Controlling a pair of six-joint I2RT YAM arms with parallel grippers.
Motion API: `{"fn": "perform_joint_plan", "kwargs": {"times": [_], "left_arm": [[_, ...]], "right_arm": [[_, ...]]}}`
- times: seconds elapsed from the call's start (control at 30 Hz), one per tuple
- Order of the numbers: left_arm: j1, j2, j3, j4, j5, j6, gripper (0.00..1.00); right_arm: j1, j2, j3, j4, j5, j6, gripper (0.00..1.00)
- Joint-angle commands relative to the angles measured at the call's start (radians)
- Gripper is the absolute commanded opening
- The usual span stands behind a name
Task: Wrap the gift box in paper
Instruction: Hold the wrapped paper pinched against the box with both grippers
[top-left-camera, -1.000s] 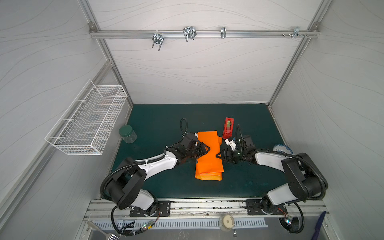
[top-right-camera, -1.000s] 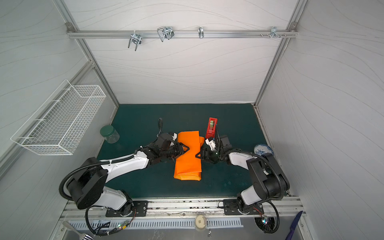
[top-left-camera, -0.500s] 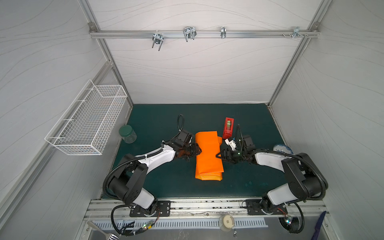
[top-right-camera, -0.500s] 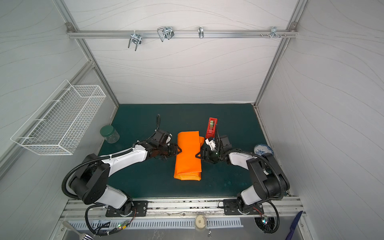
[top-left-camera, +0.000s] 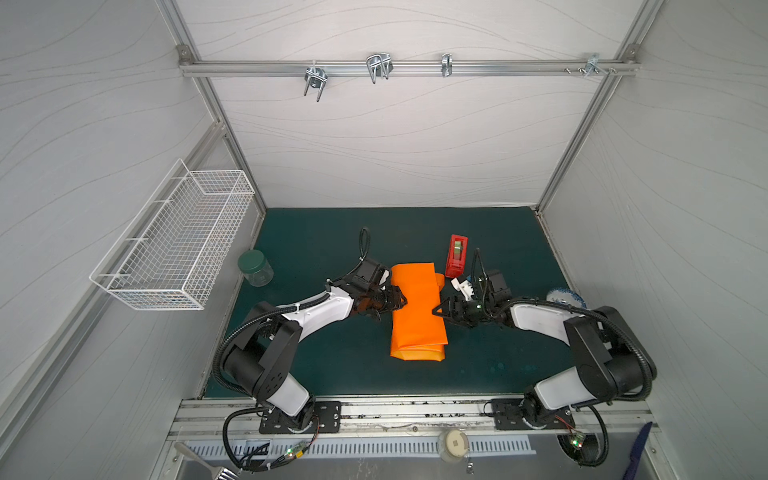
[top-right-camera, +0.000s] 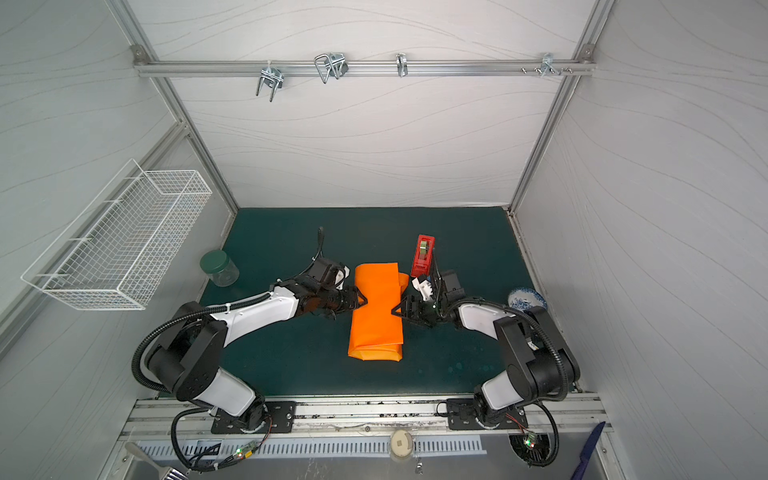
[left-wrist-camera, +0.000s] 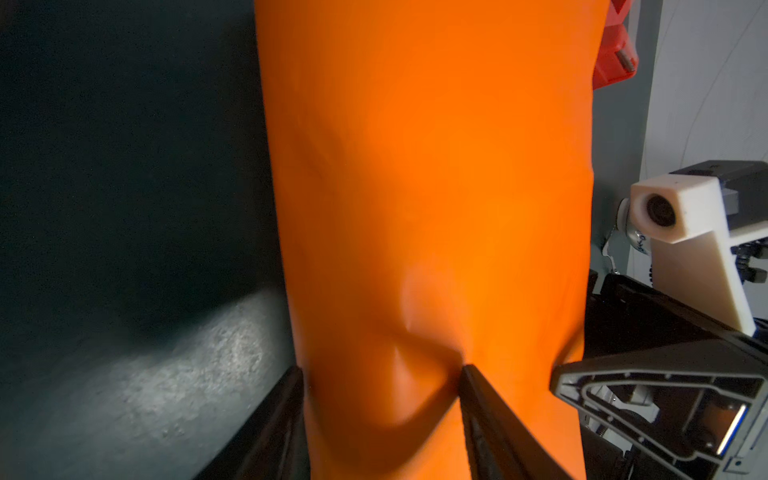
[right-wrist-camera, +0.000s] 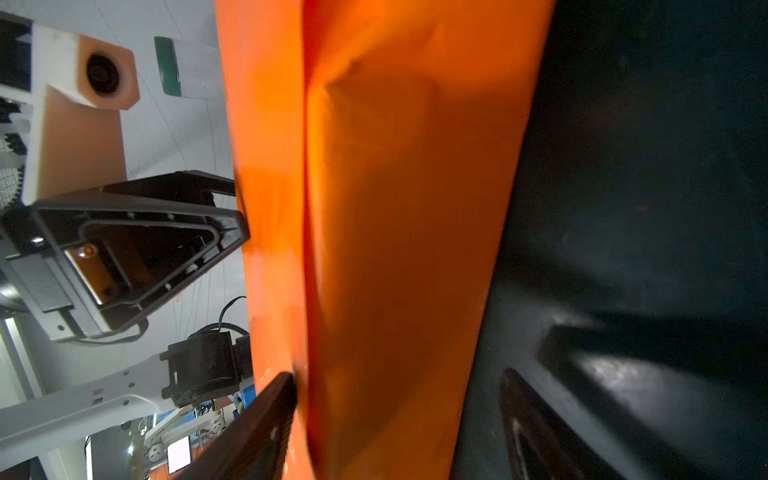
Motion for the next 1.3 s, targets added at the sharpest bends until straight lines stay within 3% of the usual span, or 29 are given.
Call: {"fn": "perform_joint_plan", "kwargs": {"times": [0.0,0.27,0.7,1.0,1.27], "left_arm": [[-0.006,0.038,-0.025,-0.087,-0.006,0.044,0.62],[-0.006,0.038,-0.022,-0.108,-0.016,0.067,0.62],[-0.006,0.055,0.007,-0.128,-0.008,0.099,0.62],[-0.005,0.054,0.017,-0.117,0.004,0.091,0.62],[-0.003,0.047,0.032,-0.096,0.031,0.07,0.64]], "right_arm": [[-0.018,-0.029,0.029,-0.044,-0.002,0.024,0.78],[-0.012,-0.051,0.074,-0.062,0.008,0.025,0.75],[0.054,0.045,0.151,-0.078,0.074,-0.002,0.67],[0.055,0.073,0.117,-0.1,0.104,-0.02,0.57],[0.055,0.06,0.065,-0.098,0.105,-0.033,0.56]]}}
